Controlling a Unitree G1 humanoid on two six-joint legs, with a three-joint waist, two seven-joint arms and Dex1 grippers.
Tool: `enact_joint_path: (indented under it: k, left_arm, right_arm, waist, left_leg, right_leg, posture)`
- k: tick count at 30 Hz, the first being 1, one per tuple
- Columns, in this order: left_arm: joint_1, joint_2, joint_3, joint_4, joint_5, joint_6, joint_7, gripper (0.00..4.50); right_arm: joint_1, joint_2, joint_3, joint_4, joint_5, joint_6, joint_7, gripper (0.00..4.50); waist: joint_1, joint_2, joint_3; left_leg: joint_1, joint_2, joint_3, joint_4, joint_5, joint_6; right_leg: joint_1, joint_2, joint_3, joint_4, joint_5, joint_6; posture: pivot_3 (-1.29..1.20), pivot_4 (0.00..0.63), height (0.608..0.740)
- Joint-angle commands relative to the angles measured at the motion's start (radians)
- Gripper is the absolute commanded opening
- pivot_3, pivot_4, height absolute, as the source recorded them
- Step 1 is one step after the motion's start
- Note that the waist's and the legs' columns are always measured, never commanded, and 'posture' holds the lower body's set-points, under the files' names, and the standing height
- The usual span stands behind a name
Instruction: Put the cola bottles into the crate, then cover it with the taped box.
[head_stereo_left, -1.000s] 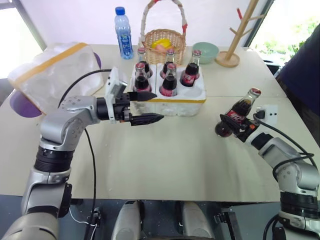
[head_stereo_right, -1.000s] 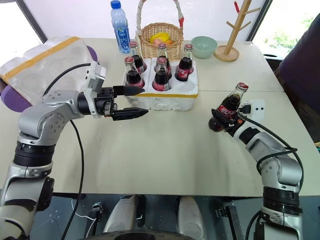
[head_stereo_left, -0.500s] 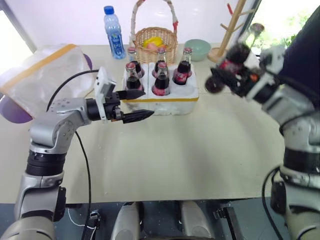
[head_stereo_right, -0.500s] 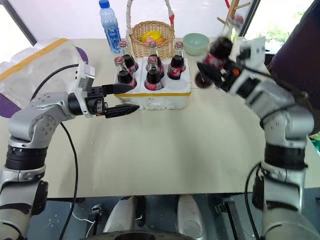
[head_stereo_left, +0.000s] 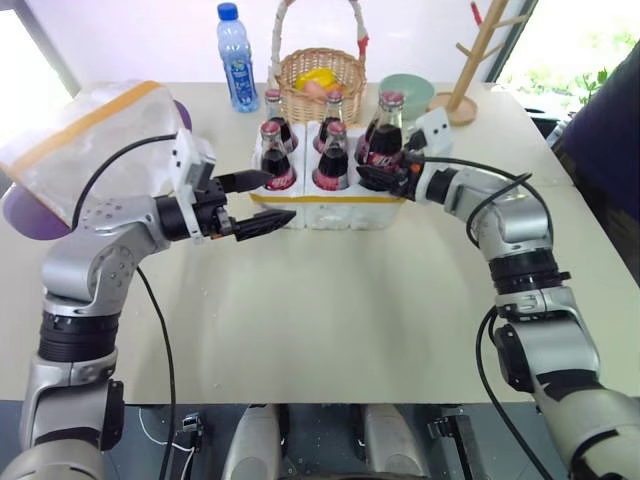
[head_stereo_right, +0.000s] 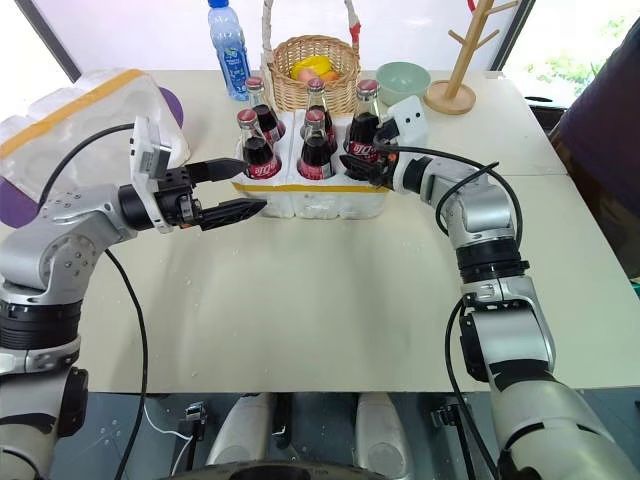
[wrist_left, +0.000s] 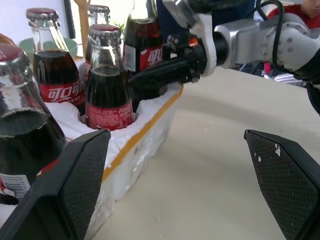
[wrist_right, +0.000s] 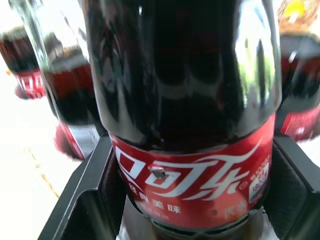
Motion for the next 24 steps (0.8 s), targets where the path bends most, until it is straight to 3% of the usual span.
enact_joint_path:
  k: [1,2,4,8,12,18,24]
  left_arm:
    - [0.000,0.014,0.033,-0.028,-0.015,-0.010,0.003,4.50]
    - [-0.001,0.015,0.033,-0.026,-0.015,-0.010,0.002,4.50]
    - [-0.009,0.021,0.033,-0.015,-0.013,-0.012,-0.001,4.50]
    - [-0.030,0.052,0.039,0.024,0.001,-0.020,-0.020,4.50]
    - [-0.016,0.163,0.095,0.033,-0.012,0.000,-0.066,4.50]
    - [0.101,0.507,0.234,0.170,0.052,-0.032,-0.266,4.50]
    - [0.164,0.840,0.267,0.604,0.203,-0.223,-0.507,4.50]
  right_arm:
    - [-0.014,0.002,-0.018,-0.003,-0.030,-0.031,-0.004,3.35]
    - [-0.014,0.004,-0.020,0.002,-0.034,-0.028,-0.007,3.93]
    - [-0.014,0.008,-0.029,0.006,-0.037,-0.027,-0.013,4.43]
    - [0.001,-0.012,-0.058,-0.040,-0.026,0.000,-0.011,4.43]
    - [0.032,-0.135,-0.114,-0.219,0.051,0.114,0.094,4.43]
    - [0.030,-0.428,-0.218,-0.423,0.217,0.301,0.323,4.43]
    - [-0.044,-0.602,-0.252,-0.428,0.294,0.352,0.474,4.43]
  waist:
    - [0.000,0.000,0.000]
    - [0.000,0.000,0.000]
    - [0.000,0.000,0.000]
    - [0.000,0.000,0.000]
    - [0.003,0.000,0.000]
    - [-0.006,0.001,0.001]
    - [-0.017,0.001,0.001]
  left_leg:
    - [0.000,0.000,0.000,0.000,0.000,0.000]
    - [0.000,0.000,-0.001,0.001,0.000,0.000]
    - [0.001,0.000,-0.001,0.001,0.000,0.000]
    - [0.001,0.000,-0.001,0.002,0.000,0.000]
    - [0.000,0.000,-0.001,0.002,0.000,0.000]
    - [0.001,0.001,0.000,0.000,0.000,0.000]
    - [0.002,0.005,0.005,-0.003,0.000,0.000]
  right_leg:
    - [0.000,0.000,0.000,0.000,0.000,0.000]
    - [0.001,0.000,-0.001,0.000,0.000,0.000]
    - [0.002,0.000,-0.001,0.000,0.000,0.000]
    - [0.002,0.000,-0.001,0.000,0.000,0.000]
    - [0.002,0.000,-0.001,0.000,0.000,0.000]
    - [0.000,0.000,-0.001,-0.001,0.000,0.000]
    - [-0.003,0.001,-0.001,-0.002,-0.005,-0.010]
  posture:
    - [0.00,0.150,0.740]
    - [0.00,0.150,0.740]
    - [0.00,0.150,0.740]
    - [0.00,0.150,0.740]
    - [0.00,0.150,0.740]
    - [0.00,0.150,0.740]
    - [0.00,0.150,0.740]
